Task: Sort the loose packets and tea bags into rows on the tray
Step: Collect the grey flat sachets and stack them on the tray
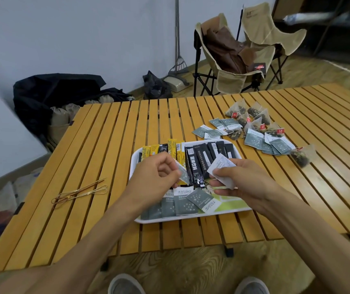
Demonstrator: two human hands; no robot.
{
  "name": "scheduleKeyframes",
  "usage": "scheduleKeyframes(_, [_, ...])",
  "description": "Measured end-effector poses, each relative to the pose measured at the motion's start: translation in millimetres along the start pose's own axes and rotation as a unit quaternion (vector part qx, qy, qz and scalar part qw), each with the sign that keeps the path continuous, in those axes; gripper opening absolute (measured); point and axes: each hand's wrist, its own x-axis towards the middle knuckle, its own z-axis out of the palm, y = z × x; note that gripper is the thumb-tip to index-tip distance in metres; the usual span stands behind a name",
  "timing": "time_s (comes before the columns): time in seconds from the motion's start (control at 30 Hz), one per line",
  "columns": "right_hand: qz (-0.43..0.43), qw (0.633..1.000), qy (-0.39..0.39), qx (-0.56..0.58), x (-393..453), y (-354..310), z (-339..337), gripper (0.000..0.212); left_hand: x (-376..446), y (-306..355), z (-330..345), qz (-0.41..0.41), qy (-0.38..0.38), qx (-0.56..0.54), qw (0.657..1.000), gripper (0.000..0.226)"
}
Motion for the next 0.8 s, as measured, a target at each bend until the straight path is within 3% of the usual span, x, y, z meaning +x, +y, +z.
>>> scheduleKeyframes(0.17, [-0.055,0.994,0.031,-0.094,-0.1,0.7,-0.1,0.010,0.5,-4.8,-0.5,0.017,-0.026,0.058,0.998,0.020])
scheduleKeyframes(0.27, [-0.133,0.934,0.088,-0.319,-0.6,4.1,-1.0,0.008,1.6,-7.9,-4.4,0.015,-0.024,0.075,0.997,0.020])
scheduleKeyframes(0.33, [-0.127,0.904,0.057,-0.405,-1.9,6.4,2.5,0.006,2.0,-8.5,-6.1,0.012,-0.017,0.083,0.996,0.019])
scheduleKeyframes(0.43, [-0.089,0.881,-0.004,-0.464,-4.6,12.6,11.3,0.024,1.5,-8.9,-6.0,0.005,-0.014,0.071,0.997,0.018])
scheduleKeyframes(0.6, [-0.106,0.831,0.010,-0.546,-0.1,22.4,20.1,0.021,-4.2,-11.4,-2.8,-0.017,0.008,0.063,0.998,0.016])
scheduleKeyframes(0.8, [-0.082,0.822,-0.015,-0.564,3.7,23.8,18.5,0.045,-21.9,-6.1,10.4,-0.029,-0.014,0.016,0.999,0.030])
